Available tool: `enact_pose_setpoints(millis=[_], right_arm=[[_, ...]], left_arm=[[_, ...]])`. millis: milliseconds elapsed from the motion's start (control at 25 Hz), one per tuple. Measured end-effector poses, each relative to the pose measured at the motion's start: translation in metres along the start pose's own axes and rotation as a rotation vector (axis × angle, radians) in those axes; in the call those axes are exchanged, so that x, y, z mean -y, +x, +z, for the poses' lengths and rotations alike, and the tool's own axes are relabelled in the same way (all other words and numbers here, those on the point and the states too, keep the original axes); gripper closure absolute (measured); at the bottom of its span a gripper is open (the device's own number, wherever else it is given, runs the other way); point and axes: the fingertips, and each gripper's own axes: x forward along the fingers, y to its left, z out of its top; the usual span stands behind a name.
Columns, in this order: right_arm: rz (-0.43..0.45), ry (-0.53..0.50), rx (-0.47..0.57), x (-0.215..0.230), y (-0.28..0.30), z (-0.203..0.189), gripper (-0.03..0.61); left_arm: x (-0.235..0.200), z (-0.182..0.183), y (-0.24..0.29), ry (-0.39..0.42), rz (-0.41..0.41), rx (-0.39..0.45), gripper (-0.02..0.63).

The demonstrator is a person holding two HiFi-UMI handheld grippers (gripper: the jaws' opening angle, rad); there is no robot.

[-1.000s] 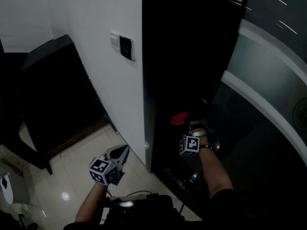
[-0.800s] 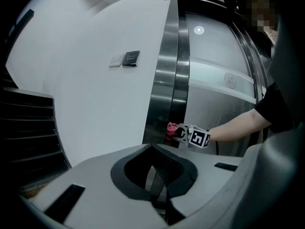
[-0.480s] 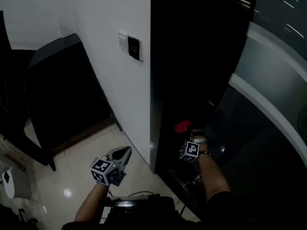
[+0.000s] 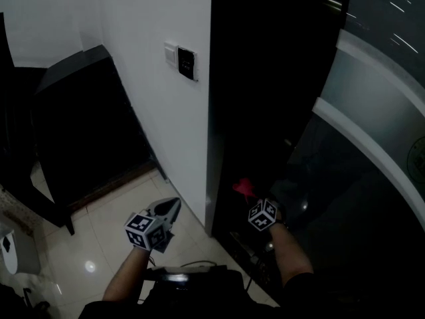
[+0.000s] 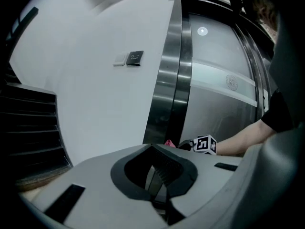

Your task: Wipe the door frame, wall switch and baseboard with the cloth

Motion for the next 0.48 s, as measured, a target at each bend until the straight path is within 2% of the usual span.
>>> enact_pose_setpoints(millis=[120,200,320,480], right_arm=[[-0.011,0.4,0.136,0.014,-0.032,-0.008,0.517],[-0.004,0.556,0.229,0.011,-0.064,-0.006,0.517],[-0.008,0.621,0.369,0.008,-0.103,0.017,0.516],[0.021,0.617,0.567,-0.005,-0.143,0.074,0.515]], left_arm=[[-0.008,-0.004,-0.008,-0.044,0.011,0.002,0.611],[-0.015,-0.011,-0.02,-0.087,0.031,0.019,0.611],[-0.03,-0.004,-0.04,-0.115,0.087,0.087,0.611],[-0.049,0.011,-0.072,-0.094,0.176,0.155,0.611]])
